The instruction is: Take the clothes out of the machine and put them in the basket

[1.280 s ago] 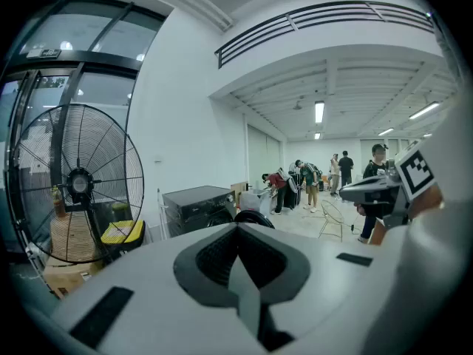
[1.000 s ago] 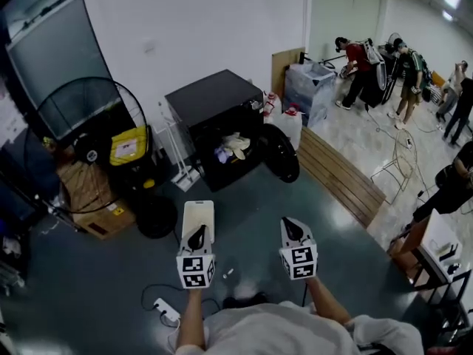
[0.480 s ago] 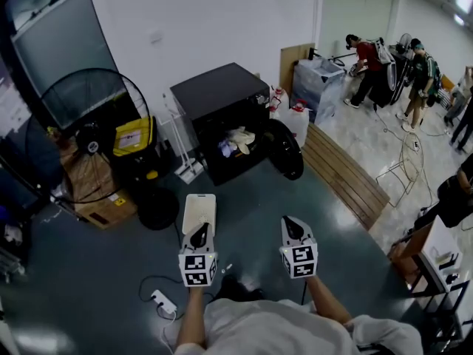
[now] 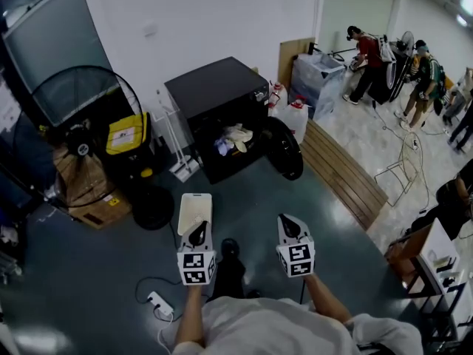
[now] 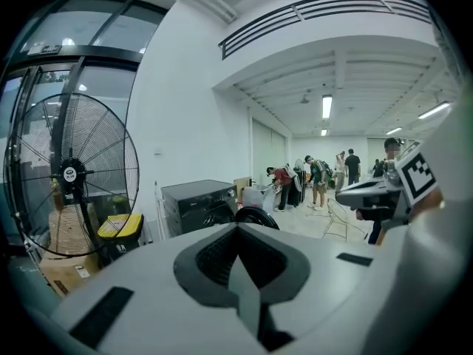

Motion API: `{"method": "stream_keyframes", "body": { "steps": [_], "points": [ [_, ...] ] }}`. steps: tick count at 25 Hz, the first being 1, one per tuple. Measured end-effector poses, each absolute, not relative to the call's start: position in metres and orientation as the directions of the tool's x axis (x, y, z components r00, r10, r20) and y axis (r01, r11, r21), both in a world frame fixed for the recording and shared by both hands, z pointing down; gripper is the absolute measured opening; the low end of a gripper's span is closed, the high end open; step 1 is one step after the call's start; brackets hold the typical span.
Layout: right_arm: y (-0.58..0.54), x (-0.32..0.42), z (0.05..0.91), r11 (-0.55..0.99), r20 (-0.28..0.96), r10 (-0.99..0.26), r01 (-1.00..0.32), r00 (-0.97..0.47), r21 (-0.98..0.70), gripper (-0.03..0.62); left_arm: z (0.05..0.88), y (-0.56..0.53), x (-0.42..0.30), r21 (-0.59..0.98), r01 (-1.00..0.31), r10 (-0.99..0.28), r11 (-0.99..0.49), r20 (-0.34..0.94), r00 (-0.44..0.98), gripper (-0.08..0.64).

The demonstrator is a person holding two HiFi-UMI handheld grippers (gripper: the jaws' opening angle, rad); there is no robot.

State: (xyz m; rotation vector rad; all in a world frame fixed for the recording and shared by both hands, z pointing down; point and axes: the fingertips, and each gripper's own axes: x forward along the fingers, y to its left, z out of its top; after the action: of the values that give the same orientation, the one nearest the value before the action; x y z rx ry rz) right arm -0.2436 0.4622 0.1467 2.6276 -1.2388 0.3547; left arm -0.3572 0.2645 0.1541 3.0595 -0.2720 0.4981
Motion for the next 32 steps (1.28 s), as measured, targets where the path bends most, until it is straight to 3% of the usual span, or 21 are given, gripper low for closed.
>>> {"method": "stream_keyframes", "body": {
  "steps": [32],
  "points": [
    [0.209,0.041,0.145,-0.658,0.33,-0.668,-0.736,0.668,0.158,0.024,0.157,0.017,-0.028,0.049,-0.054,-0.038,-0.997,0.271,0.962,0.018]
  ]
}}
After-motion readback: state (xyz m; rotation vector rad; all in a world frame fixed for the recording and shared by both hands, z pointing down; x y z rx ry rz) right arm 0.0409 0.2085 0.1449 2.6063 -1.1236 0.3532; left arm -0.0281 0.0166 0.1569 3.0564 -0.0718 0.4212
